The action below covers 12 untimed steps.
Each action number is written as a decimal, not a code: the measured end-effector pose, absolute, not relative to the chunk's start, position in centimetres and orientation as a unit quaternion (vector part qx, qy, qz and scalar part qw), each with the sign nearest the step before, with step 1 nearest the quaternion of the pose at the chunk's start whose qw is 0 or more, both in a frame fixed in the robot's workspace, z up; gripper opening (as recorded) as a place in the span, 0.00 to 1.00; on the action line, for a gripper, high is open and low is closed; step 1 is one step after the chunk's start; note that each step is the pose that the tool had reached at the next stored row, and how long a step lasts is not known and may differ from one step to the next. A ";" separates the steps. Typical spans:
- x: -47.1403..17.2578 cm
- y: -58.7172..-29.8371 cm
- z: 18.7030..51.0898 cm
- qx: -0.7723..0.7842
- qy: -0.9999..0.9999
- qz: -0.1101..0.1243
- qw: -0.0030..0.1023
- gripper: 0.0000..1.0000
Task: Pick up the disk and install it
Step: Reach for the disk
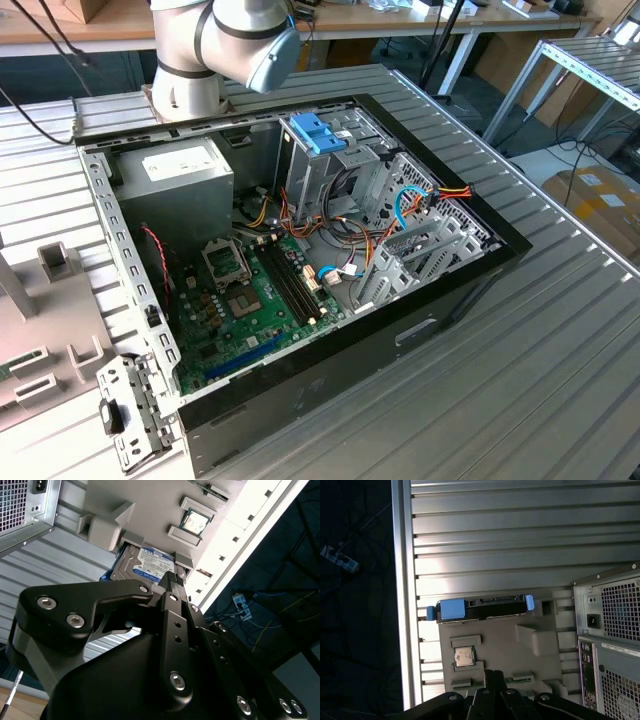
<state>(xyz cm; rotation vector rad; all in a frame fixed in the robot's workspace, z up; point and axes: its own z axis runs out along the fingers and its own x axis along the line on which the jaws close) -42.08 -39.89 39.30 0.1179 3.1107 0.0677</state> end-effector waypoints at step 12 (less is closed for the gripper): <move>-43.0 -39.9 39.3 0.038 0.999 0.022 0.014 0.11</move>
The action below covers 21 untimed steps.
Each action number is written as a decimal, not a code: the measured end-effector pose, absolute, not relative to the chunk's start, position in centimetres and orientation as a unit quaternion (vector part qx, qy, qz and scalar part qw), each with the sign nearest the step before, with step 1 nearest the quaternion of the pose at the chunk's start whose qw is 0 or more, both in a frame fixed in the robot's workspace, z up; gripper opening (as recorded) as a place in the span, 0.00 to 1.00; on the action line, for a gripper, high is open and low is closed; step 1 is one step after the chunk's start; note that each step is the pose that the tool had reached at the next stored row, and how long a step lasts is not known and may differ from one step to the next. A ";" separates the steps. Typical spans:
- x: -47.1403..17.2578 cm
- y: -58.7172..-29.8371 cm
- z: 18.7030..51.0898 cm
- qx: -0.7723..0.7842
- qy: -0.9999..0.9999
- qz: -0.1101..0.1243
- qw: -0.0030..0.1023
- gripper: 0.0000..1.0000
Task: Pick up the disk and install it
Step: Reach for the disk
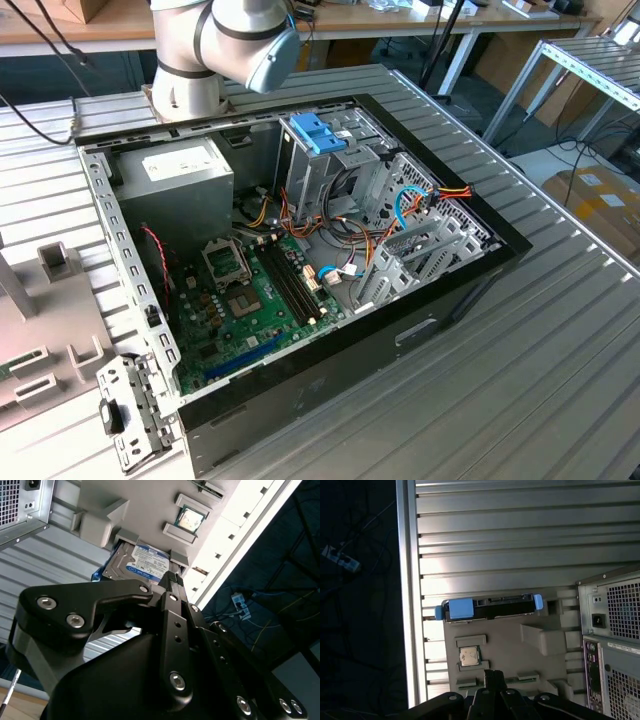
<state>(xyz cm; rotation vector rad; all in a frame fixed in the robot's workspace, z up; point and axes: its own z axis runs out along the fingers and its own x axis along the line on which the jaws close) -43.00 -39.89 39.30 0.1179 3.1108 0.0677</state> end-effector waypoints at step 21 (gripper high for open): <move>-45.0 -39.9 39.3 0.038 0.999 0.022 0.014 0.11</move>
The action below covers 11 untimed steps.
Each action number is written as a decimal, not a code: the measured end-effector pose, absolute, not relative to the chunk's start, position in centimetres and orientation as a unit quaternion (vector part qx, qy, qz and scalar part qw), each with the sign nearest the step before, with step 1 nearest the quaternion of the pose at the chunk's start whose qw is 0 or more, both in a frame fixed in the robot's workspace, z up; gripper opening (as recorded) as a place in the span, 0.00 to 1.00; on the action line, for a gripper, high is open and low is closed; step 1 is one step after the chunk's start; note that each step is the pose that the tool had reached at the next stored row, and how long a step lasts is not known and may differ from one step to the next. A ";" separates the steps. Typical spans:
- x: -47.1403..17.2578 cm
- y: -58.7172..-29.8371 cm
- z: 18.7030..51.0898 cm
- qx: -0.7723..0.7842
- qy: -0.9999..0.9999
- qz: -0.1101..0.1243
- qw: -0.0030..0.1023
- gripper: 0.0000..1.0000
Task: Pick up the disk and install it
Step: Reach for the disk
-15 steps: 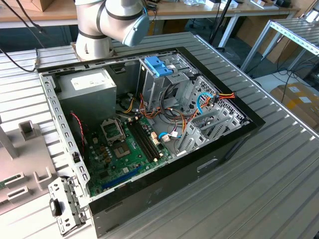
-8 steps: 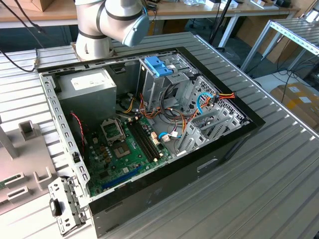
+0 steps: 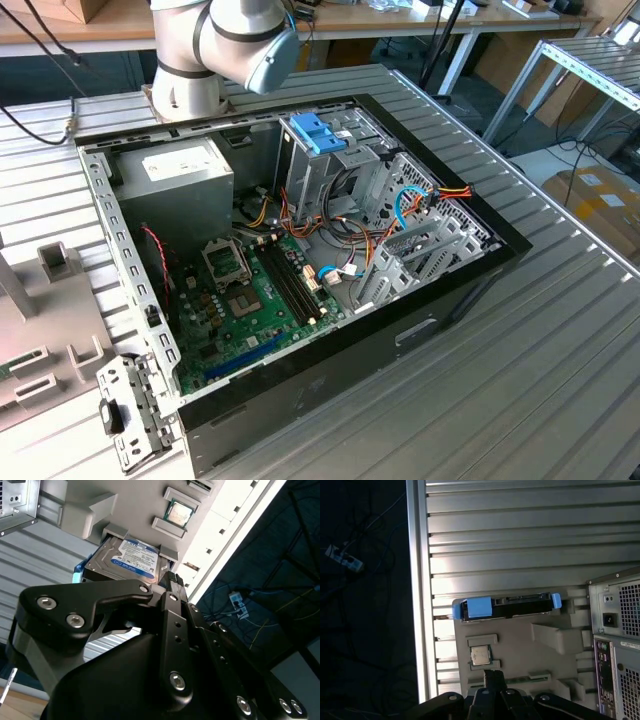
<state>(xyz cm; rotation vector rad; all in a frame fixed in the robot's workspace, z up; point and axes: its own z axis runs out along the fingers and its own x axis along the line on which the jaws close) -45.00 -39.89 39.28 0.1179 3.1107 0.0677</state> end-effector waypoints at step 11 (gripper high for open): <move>-46.3 -39.9 39.3 0.038 0.999 0.022 0.014 0.11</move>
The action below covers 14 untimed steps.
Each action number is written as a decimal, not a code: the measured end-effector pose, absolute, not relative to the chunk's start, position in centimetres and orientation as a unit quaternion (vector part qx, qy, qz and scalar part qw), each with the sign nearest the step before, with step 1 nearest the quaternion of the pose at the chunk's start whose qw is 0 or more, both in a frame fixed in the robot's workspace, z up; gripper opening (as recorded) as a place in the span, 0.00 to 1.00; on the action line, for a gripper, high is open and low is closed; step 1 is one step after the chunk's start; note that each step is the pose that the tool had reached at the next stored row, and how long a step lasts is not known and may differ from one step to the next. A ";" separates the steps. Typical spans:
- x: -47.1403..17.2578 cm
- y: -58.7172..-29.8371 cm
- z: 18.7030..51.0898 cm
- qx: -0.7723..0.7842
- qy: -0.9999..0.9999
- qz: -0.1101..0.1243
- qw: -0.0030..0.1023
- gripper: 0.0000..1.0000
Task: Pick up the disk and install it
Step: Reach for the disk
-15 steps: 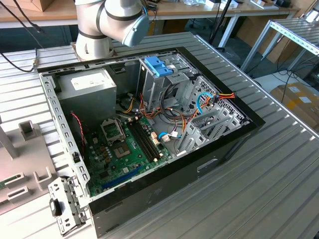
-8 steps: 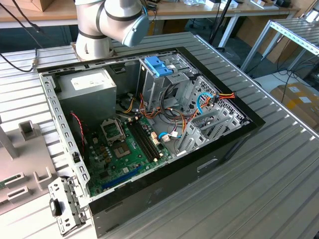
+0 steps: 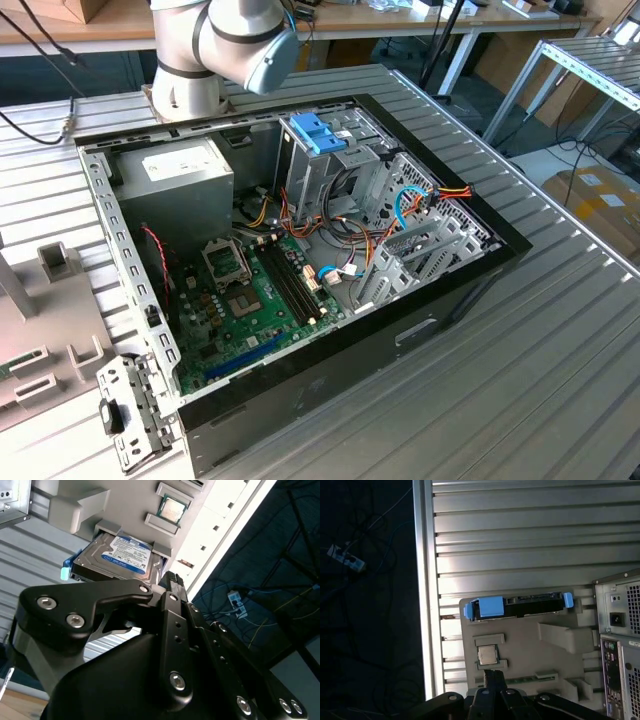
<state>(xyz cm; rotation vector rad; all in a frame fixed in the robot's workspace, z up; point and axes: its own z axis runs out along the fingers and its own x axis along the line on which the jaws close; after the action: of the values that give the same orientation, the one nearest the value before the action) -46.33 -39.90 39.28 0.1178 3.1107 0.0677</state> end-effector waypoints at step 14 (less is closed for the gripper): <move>-47.8 -39.9 39.3 0.038 0.999 0.022 0.014 0.11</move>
<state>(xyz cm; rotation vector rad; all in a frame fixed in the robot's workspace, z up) -47.80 -39.89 39.28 0.1179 3.1107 0.0677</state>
